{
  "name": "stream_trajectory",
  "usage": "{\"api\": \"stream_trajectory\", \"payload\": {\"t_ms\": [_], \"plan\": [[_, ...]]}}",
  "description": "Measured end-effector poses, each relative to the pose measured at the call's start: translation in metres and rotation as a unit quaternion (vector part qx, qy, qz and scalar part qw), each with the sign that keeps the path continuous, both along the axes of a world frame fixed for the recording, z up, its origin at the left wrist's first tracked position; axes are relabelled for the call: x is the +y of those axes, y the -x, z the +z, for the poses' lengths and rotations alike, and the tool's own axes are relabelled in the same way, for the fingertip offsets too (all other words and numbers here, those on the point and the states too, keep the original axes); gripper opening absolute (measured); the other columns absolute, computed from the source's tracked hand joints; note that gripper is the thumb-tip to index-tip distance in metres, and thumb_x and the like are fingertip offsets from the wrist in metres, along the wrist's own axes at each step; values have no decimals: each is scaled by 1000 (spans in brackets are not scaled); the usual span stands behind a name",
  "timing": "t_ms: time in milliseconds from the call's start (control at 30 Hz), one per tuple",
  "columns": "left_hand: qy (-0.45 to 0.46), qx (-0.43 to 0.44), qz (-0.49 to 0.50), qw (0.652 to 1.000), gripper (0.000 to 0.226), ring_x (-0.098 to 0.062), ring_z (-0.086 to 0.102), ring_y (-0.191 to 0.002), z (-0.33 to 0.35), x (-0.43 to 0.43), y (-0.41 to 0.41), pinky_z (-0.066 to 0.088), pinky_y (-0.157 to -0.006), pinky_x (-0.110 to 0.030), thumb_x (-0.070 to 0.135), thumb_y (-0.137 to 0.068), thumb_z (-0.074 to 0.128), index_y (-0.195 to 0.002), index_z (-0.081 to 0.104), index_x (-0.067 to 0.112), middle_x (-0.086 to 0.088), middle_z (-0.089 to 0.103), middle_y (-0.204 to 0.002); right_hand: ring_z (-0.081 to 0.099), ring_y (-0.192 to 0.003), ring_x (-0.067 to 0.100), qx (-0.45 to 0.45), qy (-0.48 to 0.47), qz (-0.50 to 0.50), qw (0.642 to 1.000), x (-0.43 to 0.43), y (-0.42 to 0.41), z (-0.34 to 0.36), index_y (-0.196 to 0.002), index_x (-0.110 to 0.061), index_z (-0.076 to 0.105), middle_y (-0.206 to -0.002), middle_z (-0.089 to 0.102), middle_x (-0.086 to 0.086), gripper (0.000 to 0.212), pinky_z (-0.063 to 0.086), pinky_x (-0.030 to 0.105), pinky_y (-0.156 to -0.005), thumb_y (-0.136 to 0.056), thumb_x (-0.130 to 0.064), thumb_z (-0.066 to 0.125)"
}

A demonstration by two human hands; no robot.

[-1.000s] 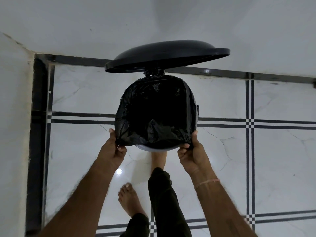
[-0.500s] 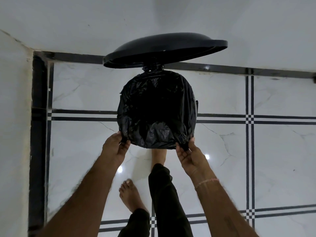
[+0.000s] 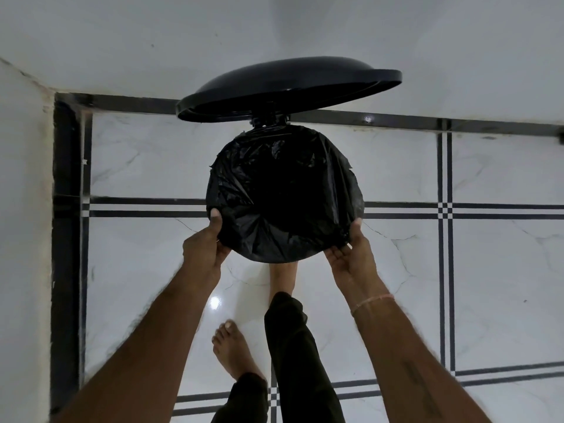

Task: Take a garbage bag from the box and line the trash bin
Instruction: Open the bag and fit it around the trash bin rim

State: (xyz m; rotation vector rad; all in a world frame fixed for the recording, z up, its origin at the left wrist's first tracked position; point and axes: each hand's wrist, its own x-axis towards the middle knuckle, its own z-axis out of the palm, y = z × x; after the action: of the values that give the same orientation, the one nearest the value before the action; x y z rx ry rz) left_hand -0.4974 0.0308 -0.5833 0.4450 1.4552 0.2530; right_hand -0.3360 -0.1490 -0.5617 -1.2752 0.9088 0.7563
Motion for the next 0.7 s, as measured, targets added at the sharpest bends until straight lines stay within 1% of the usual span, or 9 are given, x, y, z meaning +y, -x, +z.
{"api": "stream_trajectory", "payload": {"t_ms": [100, 233, 333, 400, 433, 500, 567, 633, 700], "plan": [[-8, 33, 20, 999, 13, -16, 73, -90, 2, 4, -5, 60, -78, -31, 26, -97, 73, -94, 71, 13, -2, 76, -97, 73, -94, 24, 10, 68, 11, 998, 4, -15, -5, -98, -8, 67, -103, 74, 10, 26, 61, 39, -88, -101, -34, 66], [-19, 66, -2, 998, 15, -12, 66, -82, 0, 9, -7, 55, -72, -26, 27, -99, 70, -89, 67, 16, 2, 70, -93, 68, -83, 22, -10, 134, 10, 991, 10, -36, -11, -82, -7, 66, -87, 68, 8, 26, 63, 37, -88, -99, -25, 72], [-36, 91, -22, 995, 22, -13, 60, -74, -6, 12, -7, 54, -64, -24, 25, -101, 68, -82, 62, 16, 1, 66, -86, 63, -70, 16, -41, 148, 19, 988, 14, -47, -14, -76, -7, 63, -77, 63, 5, 25, 63, 25, -72, -97, -16, 73], [-58, 111, -15, 992, 21, -15, 62, -71, -8, 13, -9, 57, -56, -22, 18, -100, 69, -82, 60, 14, -3, 67, -85, 64, -69, 16, -58, 165, 36, 984, 14, -51, -19, -80, -9, 61, -79, 65, 6, 20, 62, 22, -60, -96, -7, 74], [-69, 121, -6, 990, 19, -17, 65, -73, -9, 13, -9, 58, -55, -21, 13, -99, 70, -84, 59, 15, -6, 68, -88, 65, -71, 17, -69, 172, 44, 982, 14, -53, -21, -82, -11, 60, -82, 65, 7, 20, 62, 23, -58, -95, -3, 73], [-87, 124, 4, 988, 22, -22, 67, -76, -10, 13, -9, 60, -54, -21, 1, -96, 69, -86, 57, 17, -11, 69, -91, 63, -75, 21, -94, 183, 71, 976, 14, -56, -26, -80, -13, 59, -82, 65, 8, 25, 60, 25, -62, -95, 7, 65], [-111, 117, -16, 987, 26, -25, 66, -77, -9, 12, -8, 59, -56, -20, -8, -94, 65, -82, 60, 14, -12, 68, -87, 58, -70, 20, -111, 178, 108, 972, 15, -57, -25, -74, -12, 61, -73, 61, 5, 30, 55, 25, -61, -92, 12, 55], [-136, 107, -25, 985, 26, -22, 65, -76, -7, 7, -8, 60, -60, -20, -11, -93, 61, -81, 64, 12, -8, 68, -83, 52, -67, 17, -123, 145, 140, 972, 14, -56, -22, -67, -10, 59, -68, 54, 2, 29, 50, 26, -61, -93, 3, 57], [-154, 91, -13, 984, 21, -16, 67, -76, -6, 0, -7, 61, -68, -20, -5, -97, 62, -84, 67, 11, -5, 69, -83, 65, -75, 16, -131, 87, 180, 971, 10, -52, -19, -79, -4, 71, -76, 66, 4, 19, 59, 27, -74, -97, -7, 65]]}}
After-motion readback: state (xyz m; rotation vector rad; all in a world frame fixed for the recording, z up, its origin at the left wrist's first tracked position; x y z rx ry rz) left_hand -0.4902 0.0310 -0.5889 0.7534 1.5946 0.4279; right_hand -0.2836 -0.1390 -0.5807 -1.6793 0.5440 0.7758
